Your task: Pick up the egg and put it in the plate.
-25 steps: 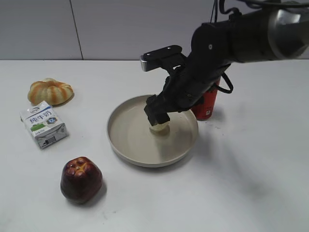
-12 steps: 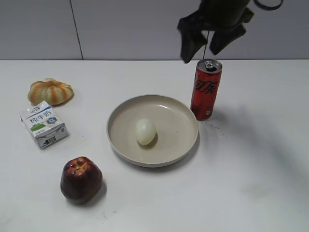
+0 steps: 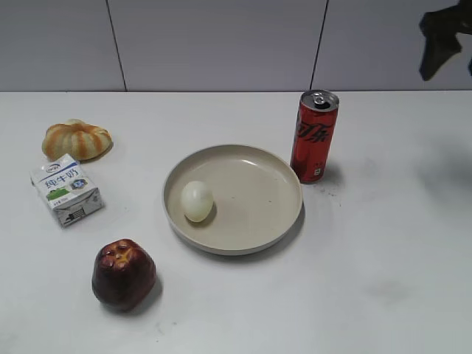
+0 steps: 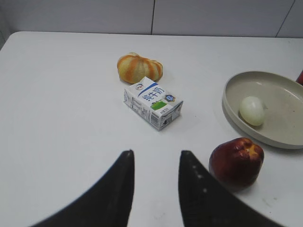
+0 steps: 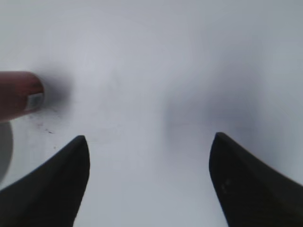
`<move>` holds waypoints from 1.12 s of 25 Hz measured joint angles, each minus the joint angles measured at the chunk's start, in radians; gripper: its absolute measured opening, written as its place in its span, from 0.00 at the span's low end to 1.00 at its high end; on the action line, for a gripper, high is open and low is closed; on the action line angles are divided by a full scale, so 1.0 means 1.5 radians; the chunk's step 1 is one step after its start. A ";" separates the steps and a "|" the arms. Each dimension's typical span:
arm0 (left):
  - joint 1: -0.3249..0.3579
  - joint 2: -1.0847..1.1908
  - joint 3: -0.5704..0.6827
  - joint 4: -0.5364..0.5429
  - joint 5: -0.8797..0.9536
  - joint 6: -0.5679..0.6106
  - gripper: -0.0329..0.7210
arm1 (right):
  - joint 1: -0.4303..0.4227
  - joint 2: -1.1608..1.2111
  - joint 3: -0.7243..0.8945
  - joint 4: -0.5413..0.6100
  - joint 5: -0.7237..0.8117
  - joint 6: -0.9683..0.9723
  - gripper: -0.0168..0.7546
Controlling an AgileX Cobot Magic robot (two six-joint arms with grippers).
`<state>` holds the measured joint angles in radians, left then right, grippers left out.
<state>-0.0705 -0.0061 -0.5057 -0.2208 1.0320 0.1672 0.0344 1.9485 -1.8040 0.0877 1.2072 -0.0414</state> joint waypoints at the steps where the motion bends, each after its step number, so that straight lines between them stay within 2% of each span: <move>1: 0.000 0.000 0.000 0.000 0.000 0.000 0.35 | -0.016 -0.016 0.021 -0.001 0.000 0.001 0.79; 4: 0.000 0.000 0.000 0.000 0.000 0.000 0.35 | -0.041 -0.084 0.103 -0.005 0.000 0.000 0.79; 13: 0.000 0.000 0.000 0.000 0.000 0.001 0.35 | -0.043 -0.411 0.440 -0.012 0.000 -0.015 0.79; 17: 0.000 0.000 0.000 0.000 0.000 0.000 0.35 | -0.043 -0.564 0.579 -0.012 -0.030 -0.015 0.79; 24: 0.000 0.000 0.000 0.000 0.000 0.001 0.35 | -0.043 -0.815 0.770 -0.012 -0.104 -0.015 0.79; 28: 0.000 0.000 0.000 0.000 0.000 0.001 0.35 | -0.043 -0.944 0.846 -0.012 -0.109 -0.015 0.79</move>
<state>-0.0705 -0.0061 -0.5057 -0.2208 1.0320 0.1680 -0.0294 0.5323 -0.5346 0.0703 1.0439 -0.0644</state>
